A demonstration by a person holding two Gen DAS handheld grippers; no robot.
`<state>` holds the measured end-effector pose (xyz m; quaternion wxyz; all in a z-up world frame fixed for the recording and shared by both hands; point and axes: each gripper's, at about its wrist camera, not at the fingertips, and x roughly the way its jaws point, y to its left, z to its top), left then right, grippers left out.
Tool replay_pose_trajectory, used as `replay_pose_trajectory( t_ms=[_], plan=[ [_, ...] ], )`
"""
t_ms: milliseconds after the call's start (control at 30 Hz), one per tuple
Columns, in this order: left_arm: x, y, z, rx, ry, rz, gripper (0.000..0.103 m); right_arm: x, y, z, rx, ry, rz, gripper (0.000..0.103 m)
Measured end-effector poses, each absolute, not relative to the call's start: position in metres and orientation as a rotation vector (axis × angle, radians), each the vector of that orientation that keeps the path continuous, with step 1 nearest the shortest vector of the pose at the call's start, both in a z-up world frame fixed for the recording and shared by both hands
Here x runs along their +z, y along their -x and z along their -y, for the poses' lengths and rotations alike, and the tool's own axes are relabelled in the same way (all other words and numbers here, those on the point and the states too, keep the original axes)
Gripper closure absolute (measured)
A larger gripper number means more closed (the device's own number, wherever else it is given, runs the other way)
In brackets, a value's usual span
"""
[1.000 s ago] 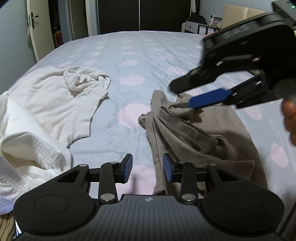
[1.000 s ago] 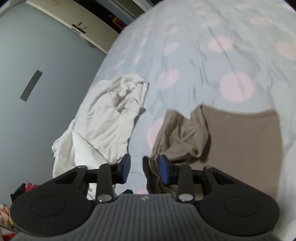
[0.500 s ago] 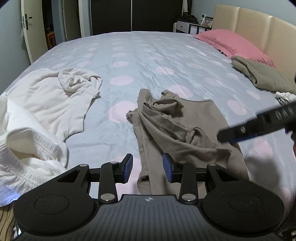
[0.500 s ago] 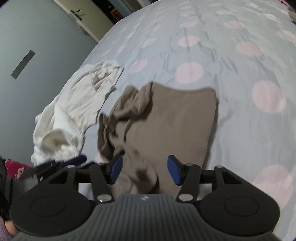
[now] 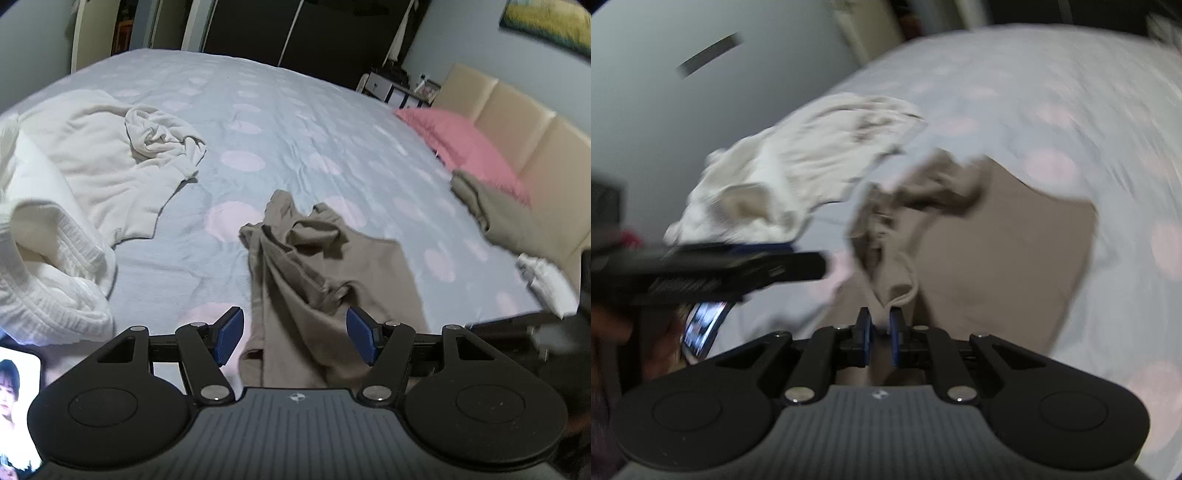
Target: Fold clothes
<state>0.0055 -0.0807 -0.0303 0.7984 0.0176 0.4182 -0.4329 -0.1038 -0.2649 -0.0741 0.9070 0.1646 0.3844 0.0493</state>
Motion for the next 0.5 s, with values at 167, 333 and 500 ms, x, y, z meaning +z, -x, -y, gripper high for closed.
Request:
replay_pose_trajectory(
  t_ms=[167, 333, 500],
  plan=[
    [-0.038, -0.019, 0.075, -0.963, 0.138, -0.992, 0.042, -0.076, 0.103, 0.241, 0.161, -0.254, -0.789, 0.091],
    [-0.054, -0.029, 0.071, -0.974, 0.262, -1.097, 0.041, -0.080, 0.099, 0.229, 0.185, -0.216, -0.794, 0.091],
    [-0.057, -0.026, 0.074, -1.005, 0.252, -1.121, 0.042, -0.080, 0.099, 0.222, 0.213, -0.174, -0.790, 0.086]
  ],
)
